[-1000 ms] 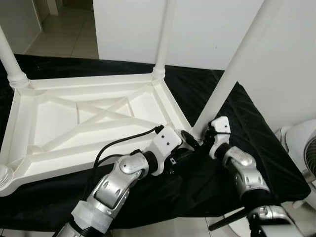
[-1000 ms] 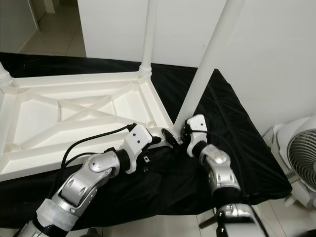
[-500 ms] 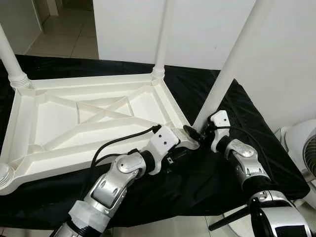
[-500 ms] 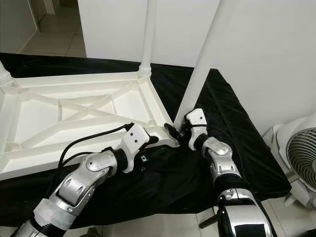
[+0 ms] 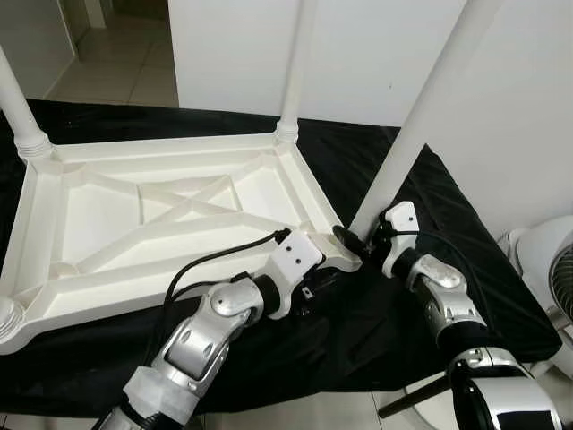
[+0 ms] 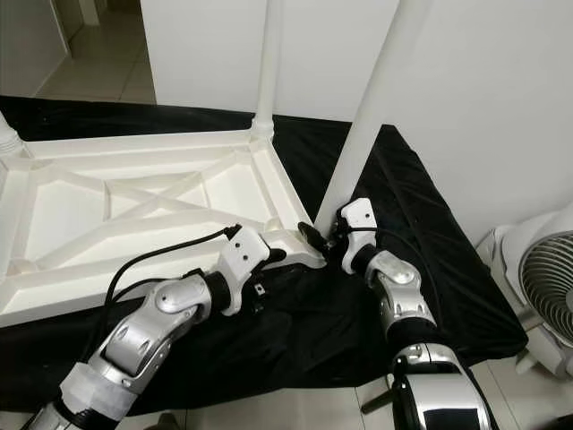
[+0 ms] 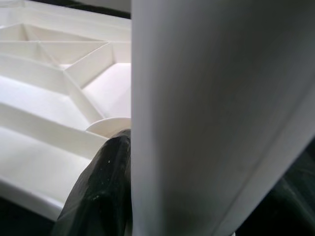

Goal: Building children table

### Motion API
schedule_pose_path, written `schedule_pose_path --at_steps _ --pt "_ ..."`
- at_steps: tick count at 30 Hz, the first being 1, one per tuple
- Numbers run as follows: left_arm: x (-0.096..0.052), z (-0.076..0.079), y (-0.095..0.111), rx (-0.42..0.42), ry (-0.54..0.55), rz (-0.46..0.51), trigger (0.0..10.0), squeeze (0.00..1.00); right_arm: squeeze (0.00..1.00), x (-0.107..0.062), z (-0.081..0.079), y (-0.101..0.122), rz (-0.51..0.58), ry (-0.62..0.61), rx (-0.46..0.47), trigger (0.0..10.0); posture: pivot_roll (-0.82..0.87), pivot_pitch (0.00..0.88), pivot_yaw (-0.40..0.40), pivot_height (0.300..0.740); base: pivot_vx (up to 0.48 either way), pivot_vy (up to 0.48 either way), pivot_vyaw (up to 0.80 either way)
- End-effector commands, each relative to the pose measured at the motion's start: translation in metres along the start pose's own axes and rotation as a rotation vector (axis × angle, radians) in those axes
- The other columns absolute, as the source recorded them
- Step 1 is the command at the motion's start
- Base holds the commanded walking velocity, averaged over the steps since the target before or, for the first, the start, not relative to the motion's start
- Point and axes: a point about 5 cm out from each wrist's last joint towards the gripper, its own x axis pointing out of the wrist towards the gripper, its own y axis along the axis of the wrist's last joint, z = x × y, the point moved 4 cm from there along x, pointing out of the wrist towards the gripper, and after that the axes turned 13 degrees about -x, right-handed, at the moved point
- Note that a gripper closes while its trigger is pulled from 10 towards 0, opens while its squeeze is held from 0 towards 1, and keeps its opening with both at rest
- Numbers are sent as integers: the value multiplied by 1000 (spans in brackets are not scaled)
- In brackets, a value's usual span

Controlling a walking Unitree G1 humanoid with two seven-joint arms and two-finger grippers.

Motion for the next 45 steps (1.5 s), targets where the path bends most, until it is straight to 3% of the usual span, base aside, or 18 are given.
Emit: schedule_pose_path --at_steps 1,7,9,11,14,17,20,26,28,36,39,40,45 --pt "1 0 0 8 10 8 10000 0 0 2 -10 -1 -11 -2 -18 10000 143 0 -116 740 0 0 0" --pt "0 -3 0 -10 32 15 10000 0 0 4 -9 0 -25 -127 -9 10000 140 0 -118 740 0 0 0" --pt "0 -4 0 -12 33 18 10000 0 0 2 -8 2 -47 -258 33 10000 136 0 -122 740 0 0 0" --pt "0 -4 0 -13 32 18 10000 0 0 1 -8 3 -57 -297 47 10000 136 0 -122 740 0 0 0" --pt "1 -1 0 -10 18 15 10000 0 0 -13 -6 0 -137 -530 144 10000 127 0 -118 740 0 0 0" --pt "2 0 0 -9 12 15 10000 0 0 -19 -7 1 -165 -619 171 10000 123 0 -115 740 0 0 0" --pt "3 2 0 -7 -2 13 10000 0 0 -21 -13 8 -174 -670 177 10000 117 0 -112 740 0 0 0" --pt "4 3 0 -3 -17 10 10000 0 0 -19 -20 14 -162 -648 184 10000 112 0 -109 740 0 0 0" --pt "5 4 0 -1 -22 9 10000 0 1000 -20 -19 15 -155 -638 196 10000 112 0 -110 740 0 0 0" --pt "6 4 1 0 -23 12 10000 0 1000 -20 -18 21 -131 -605 210 10000 117 0 -114 740 0 0 0" --pt "5 4 0 1 -22 12 10000 0 1000 -18 -13 23 -97 -525 202 10000 119 0 -117 740 0 0 0" --pt "5 4 0 3 -22 12 10000 0 694 -16 -6 19 -91 -428 160 10000 120 0 -119 740 0 0 0" --pt "6 4 0 5 -22 12 10000 0 694 -16 -2 15 -100 -373 132 10000 121 0 -119 740 0 0 0"
